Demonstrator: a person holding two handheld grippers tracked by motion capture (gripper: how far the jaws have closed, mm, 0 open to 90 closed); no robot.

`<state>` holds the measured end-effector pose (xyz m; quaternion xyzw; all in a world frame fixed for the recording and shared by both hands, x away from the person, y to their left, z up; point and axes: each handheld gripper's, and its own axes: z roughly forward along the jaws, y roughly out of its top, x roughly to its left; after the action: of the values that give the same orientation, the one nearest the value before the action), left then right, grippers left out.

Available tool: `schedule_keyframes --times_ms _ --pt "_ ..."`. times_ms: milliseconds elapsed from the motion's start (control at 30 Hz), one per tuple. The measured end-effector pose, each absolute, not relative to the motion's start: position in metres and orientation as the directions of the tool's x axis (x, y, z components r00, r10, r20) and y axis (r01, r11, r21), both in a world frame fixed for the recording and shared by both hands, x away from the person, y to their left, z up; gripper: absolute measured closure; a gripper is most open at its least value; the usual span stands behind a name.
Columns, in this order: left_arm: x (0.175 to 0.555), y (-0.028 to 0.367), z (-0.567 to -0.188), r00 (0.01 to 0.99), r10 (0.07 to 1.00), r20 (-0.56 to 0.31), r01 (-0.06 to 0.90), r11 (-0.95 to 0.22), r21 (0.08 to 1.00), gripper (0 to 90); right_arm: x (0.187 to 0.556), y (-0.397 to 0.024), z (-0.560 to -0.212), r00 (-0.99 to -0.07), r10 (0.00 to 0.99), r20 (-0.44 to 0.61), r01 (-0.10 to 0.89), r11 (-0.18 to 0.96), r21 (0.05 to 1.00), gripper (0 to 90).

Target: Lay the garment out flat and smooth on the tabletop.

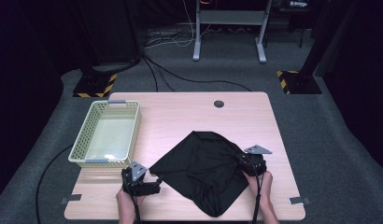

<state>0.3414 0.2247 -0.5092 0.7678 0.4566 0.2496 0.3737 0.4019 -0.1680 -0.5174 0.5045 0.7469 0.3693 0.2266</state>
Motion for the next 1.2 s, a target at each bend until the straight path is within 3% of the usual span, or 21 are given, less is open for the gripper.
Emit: schedule_keyframes --times_ms 167,333,400,500,633,767,867,1000,1100,1200 --pt "0.366 0.203 -0.518 0.492 0.87 0.03 0.549 -0.337 0.765 1.6 0.398 -0.154 -0.518 -0.428 0.903 0.031 0.574 0.245 0.781 83.2" --pt "0.364 0.207 -0.528 0.494 0.869 0.021 0.582 -0.349 0.735 2.2 0.392 -0.141 -0.519 -0.469 0.883 0.009 0.553 0.286 0.783 82.1" --pt "0.361 0.208 -0.528 0.496 0.868 0.031 0.577 -0.357 0.734 4.5 0.394 -0.144 -0.516 -0.442 0.896 0.024 0.557 0.254 0.791 63.8" --pt "0.361 0.21 -0.528 0.502 0.864 0.027 0.579 -0.36 0.731 4.5 0.39 -0.149 -0.507 -0.403 0.914 0.033 0.521 0.2 0.83 47.0" --pt "0.361 0.21 -0.529 0.503 0.864 0.023 0.582 -0.359 0.729 4.4 0.372 -0.144 -0.493 -0.429 0.903 0.012 0.466 0.21 0.86 40.8" --pt "0.362 0.21 -0.528 0.506 0.862 0.023 0.584 -0.362 0.727 4.6 0.362 -0.135 -0.495 -0.495 0.867 0.064 0.483 0.213 0.849 31.8" --pt "0.362 0.21 -0.529 0.504 0.864 0.016 0.586 -0.356 0.728 4.6 0.354 -0.117 -0.504 -0.547 0.836 0.046 0.487 0.273 0.829 24.3" --pt "0.362 0.211 -0.529 0.504 0.864 0.012 0.589 -0.354 0.727 4.7 0.347 -0.09 -0.516 -0.621 0.783 0.025 0.482 0.356 0.8 28.6" --pt "0.362 0.211 -0.529 0.504 0.863 0.012 0.588 -0.354 0.727 4.7 0.351 -0.08 -0.522 -0.623 0.783 0.0 0.504 0.401 0.765 41.2" --pt "0.362 0.211 -0.529 0.504 0.864 0.012 0.589 -0.354 0.727 4.7 0.355 -0.081 -0.523 -0.606 0.795 -0.021 0.498 0.4 0.77 61.3"
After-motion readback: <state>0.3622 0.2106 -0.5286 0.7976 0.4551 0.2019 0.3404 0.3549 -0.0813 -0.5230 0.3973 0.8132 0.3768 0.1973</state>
